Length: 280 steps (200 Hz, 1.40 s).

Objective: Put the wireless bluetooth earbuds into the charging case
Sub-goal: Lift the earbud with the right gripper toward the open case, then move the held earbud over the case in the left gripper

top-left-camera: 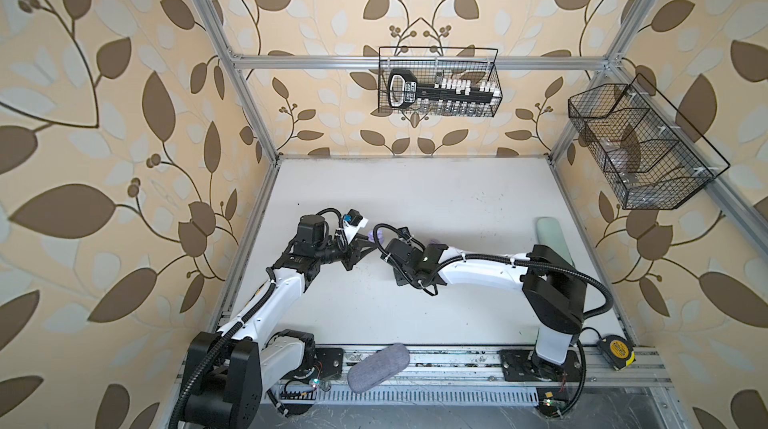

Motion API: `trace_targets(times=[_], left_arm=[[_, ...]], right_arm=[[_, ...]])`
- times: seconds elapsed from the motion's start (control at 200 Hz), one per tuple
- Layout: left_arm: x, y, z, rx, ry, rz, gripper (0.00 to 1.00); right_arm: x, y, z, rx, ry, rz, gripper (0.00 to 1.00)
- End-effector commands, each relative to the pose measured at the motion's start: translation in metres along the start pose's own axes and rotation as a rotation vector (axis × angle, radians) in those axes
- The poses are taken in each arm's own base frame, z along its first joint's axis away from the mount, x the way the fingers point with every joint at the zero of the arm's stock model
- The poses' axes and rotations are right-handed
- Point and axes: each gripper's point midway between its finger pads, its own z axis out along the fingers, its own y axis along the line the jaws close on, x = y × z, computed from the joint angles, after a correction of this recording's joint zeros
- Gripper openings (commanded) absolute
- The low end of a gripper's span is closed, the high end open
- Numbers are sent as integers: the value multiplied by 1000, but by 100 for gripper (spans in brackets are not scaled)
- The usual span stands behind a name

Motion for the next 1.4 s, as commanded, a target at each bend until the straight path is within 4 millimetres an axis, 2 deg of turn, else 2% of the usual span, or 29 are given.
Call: trace_targets(times=[0.0,0.375,0.67,0.91,1.395], left_arm=[[5,-19,4,76,8,53,5],[10,-31,5,119,27,96,4],[11,-34,7,135,43,105,4],[13,-38,9,149,61,117,4],[16,-41,15,153,94,131,4]], right_arm=[[-16,-8,-15,3,-95,73,11],[-38,-27,-53,-59,-245,172,11],[-59,-32,-89,-162,-383,241,12],[-69,-36,-102,-193,-441,262,13],[-85,-11,-118,-331,-518,261,13]])
